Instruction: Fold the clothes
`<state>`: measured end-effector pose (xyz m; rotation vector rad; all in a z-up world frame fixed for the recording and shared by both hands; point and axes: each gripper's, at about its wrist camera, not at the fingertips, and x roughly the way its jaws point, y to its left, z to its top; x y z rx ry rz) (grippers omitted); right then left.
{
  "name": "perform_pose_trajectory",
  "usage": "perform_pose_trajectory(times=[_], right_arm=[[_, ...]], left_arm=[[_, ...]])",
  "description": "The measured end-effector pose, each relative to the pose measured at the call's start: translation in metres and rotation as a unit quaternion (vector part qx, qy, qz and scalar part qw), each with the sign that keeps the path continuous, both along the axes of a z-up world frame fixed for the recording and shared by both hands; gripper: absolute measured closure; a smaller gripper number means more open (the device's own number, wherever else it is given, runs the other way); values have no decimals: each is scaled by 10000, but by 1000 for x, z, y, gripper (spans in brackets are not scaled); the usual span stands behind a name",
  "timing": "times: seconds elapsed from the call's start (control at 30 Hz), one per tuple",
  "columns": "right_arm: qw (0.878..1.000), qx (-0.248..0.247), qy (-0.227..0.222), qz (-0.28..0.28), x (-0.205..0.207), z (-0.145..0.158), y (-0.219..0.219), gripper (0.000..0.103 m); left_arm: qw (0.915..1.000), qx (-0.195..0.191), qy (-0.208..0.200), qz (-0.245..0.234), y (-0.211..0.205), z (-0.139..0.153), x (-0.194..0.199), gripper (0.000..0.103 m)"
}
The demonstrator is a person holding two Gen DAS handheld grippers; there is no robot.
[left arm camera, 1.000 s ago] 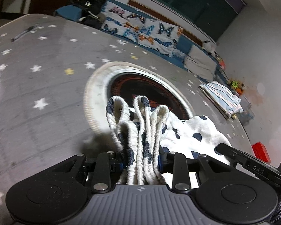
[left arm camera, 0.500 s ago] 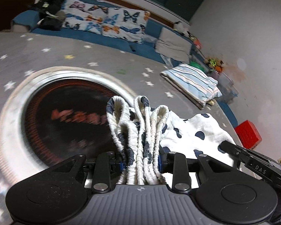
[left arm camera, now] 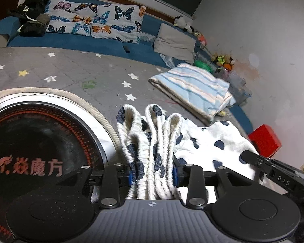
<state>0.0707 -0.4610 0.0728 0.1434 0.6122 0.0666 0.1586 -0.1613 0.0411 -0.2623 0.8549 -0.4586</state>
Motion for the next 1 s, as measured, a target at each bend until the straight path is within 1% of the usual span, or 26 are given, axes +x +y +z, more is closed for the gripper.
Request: perform_pose_trajectory(times=[0.03,0.1,0.13,0.17,0.2,0.23,0.27,0.37,0.43,0.47,0.5,0.57,0.67,0.77,0.9,1.0], right_arm=[[9999,-3,102,-23,4,-7,-2,97],[9996,-55,278,-61,9,-18,-4,91],[9993,-83,365,-79,11,-24,-4,91],[9991,-88,391,-112,11,-27,-6,86],[9990,-87,400,-149,11,-29,-8,82],[9990,-86,409,-186,10,-30,-10,81],[9991,-94,372,-197,10,-28,-12,81],[9995,-127,221,-207,9,-17,-15,80],[9997,-114,145,-156,11,-9,-16,80],[9998,-83,140,-100,13,-7,-16,80],[9999,-53,158,-35,16,-5,-14,80],[9998,-28,204,77,24,-4,-9,80],[9992,-40,309,230,40,-9,-1,80],[9987,-51,402,322,54,-15,4,80],[9978,-72,501,419,72,-23,11,80],[9973,-116,564,452,84,-30,14,80]], left_arm=[[9999,102,12,21,-2,-4,1,60],[9995,297,31,63,-6,-11,4,49],[9994,350,23,81,-5,-12,4,47],[9993,370,6,93,-2,-12,4,44],[9991,390,-25,130,2,-10,3,38],[9989,427,-96,172,6,-7,1,35],[9981,503,-264,224,8,-1,-1,32],[9939,707,-761,368,15,18,-8,33],[9931,628,-943,307,14,29,-10,34],[9938,536,-961,186,12,34,-9,39],[9943,452,-967,59,9,37,-7,48],[9956,324,-860,-198,1,38,-2,59],[9969,198,-598,-474,-13,29,11,76],[9965,259,-507,-612,-26,18,21,80],[9947,331,-483,-847,-43,10,31,80],[9934,462,-495,-923,-50,1,38,80]])
